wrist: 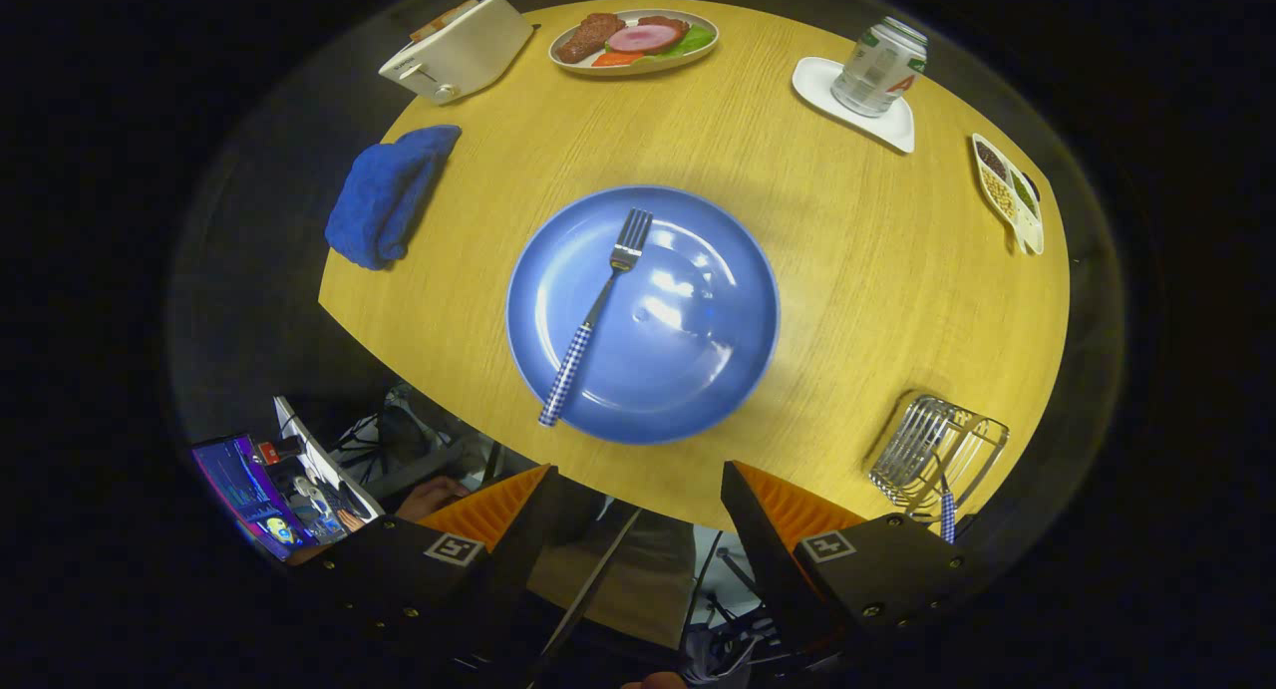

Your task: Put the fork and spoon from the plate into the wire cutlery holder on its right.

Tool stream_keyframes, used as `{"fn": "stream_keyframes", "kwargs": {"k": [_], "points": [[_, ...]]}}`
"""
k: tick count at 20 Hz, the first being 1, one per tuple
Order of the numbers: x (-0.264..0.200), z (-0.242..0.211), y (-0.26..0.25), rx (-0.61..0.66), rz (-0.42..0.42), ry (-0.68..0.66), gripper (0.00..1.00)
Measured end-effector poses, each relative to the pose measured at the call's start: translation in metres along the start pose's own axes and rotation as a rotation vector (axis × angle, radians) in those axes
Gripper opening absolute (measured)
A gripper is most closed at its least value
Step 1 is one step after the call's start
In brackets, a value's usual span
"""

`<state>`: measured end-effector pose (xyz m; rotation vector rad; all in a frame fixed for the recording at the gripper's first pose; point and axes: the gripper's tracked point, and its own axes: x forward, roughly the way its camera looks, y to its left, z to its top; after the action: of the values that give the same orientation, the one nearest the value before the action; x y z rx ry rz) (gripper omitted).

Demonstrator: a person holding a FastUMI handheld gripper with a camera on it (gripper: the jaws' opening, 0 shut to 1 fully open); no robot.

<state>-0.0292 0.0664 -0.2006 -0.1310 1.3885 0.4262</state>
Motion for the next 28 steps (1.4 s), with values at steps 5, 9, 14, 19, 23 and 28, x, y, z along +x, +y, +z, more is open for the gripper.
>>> {"fn": "stream_keyframes", "kwargs": {"k": [5,9,14,19,23,28], "points": [[0.021,0.014,0.025,0.023,0.039,0.018,0.99],[0.039,0.027,0.034,0.058,0.051,0.019,1.00],[0.064,0.032,0.046,0.103,0.077,0.031,0.98],[0.087,0.035,0.052,0.136,0.101,0.031,0.73],[0.097,0.028,0.048,0.120,0.095,0.063,0.39],[0.094,0.036,0.046,0.152,0.123,0.061,0.39]]}}
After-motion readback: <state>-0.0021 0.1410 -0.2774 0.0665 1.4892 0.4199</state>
